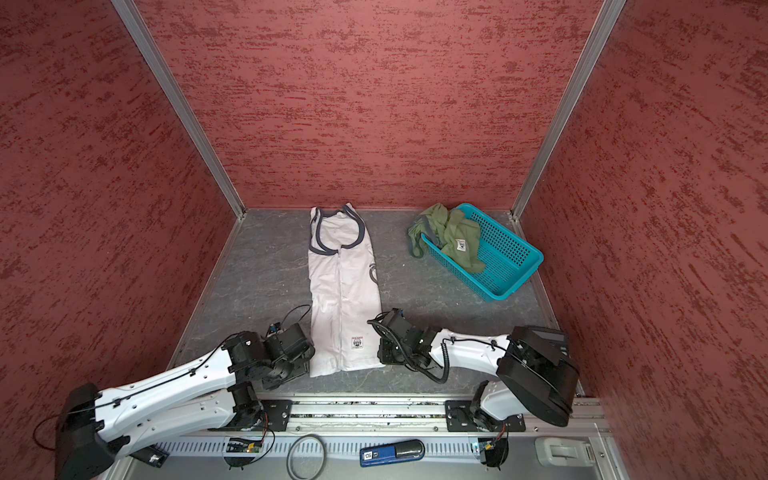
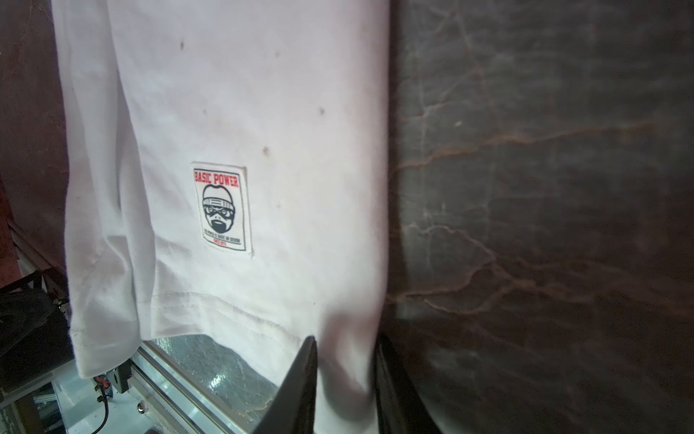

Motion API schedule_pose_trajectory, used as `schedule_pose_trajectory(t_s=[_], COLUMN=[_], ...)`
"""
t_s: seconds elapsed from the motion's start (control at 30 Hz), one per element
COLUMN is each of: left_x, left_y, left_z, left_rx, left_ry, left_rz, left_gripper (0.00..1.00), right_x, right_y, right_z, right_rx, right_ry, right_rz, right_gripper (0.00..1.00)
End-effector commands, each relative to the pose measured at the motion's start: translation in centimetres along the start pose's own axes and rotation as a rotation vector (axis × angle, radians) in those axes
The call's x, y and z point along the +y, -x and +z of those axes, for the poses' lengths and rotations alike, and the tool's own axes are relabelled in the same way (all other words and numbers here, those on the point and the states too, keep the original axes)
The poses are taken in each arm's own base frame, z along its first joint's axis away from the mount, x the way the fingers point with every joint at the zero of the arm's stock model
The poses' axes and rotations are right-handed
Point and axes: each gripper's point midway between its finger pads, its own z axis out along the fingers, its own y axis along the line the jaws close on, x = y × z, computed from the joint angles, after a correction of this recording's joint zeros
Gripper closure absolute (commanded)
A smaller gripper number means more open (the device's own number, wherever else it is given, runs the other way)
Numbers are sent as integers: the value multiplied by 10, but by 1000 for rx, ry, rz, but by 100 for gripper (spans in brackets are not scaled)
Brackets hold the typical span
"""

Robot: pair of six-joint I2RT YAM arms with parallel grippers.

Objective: Fold and stack the tank tops

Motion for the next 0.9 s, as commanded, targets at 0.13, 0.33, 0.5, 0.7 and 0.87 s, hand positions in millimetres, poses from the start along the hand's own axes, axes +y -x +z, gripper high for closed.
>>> schedule_pose_trajectory(t_s=[0.13,0.33,0.5,0.7,0.87], left_x=[-30,-37,-47,-45,-28], left_y=[-15,-18,-18,-15,-2], left_z=[19,35,44,45,14], left_rx=[92,112,118,100,-1], left_ry=[-108,-90,-100,-71,52], left_rz=[16,29,38,44,69], left_gripper=[45,49,56,78,95], right_x=[-22,-23,-22,-19,-19], right_y=[-16,-17,-17,-16,-15], right_z=[5,7,9,9,-2], right_rx=[40,40,43,40,30], right_ry=[-81,-82,-81,-72,-90], right_rz=[17,15,15,9,-4], right_gripper=[71,71,72,77,89])
